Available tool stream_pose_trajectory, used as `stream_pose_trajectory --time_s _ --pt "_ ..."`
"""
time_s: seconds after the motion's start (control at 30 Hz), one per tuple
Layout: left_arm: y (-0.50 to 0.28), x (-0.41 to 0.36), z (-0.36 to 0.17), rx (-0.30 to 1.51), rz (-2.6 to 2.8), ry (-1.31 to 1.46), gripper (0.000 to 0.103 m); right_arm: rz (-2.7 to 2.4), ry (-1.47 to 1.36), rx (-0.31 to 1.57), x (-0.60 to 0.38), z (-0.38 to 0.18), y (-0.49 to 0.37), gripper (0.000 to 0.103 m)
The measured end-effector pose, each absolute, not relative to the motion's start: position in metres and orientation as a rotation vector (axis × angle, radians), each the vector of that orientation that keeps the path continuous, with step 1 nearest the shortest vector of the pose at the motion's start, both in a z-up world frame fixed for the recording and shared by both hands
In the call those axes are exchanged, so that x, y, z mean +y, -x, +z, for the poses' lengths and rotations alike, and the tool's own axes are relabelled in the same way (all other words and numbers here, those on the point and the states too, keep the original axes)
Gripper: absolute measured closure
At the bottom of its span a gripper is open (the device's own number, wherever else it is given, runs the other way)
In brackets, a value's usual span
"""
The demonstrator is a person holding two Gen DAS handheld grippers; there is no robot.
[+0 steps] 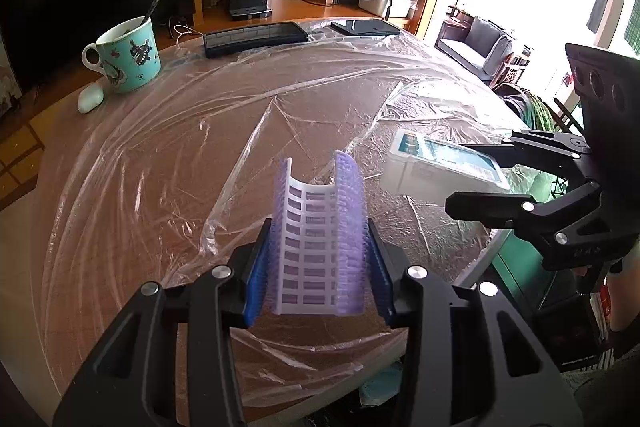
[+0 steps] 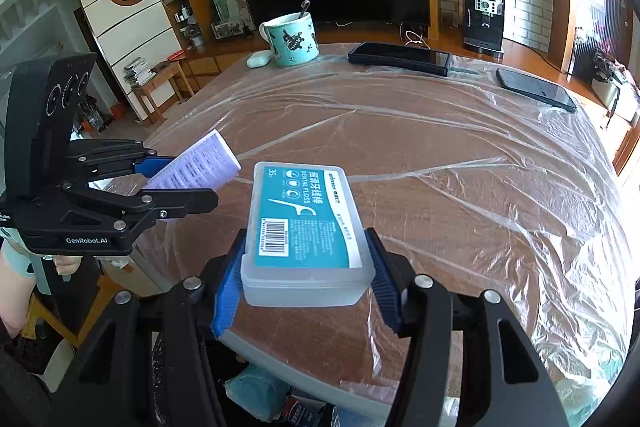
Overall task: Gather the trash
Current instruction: 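Carry the curler with the left gripper while the right carries the floss box over the bin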
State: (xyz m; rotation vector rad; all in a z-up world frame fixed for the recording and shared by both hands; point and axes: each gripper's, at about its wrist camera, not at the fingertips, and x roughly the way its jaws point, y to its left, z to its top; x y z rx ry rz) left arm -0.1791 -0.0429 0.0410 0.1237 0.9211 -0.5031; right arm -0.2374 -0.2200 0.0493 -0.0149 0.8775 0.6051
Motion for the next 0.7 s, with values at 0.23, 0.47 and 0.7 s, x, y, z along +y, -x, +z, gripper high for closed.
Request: stream_pose_trajectory --time_s 0.23,0.47,0.7 --pt "0.198 -0.041 0.048 0.906 -0.505 -0.122 0.059 0.625 0.015 0.865 -0.222 0.055 0.256 0.048" --pt "0.219 -0.039 0.056 0.886 -0.512 -0.121 0.059 0.646 0.018 0.851 -0.224 0.061 0.276 0.048" --pt "0.24 -0.042 0.063 0.867 -0.533 -0.128 0.059 0.662 0.027 0.842 -0.224 0.066 0.293 0.048"
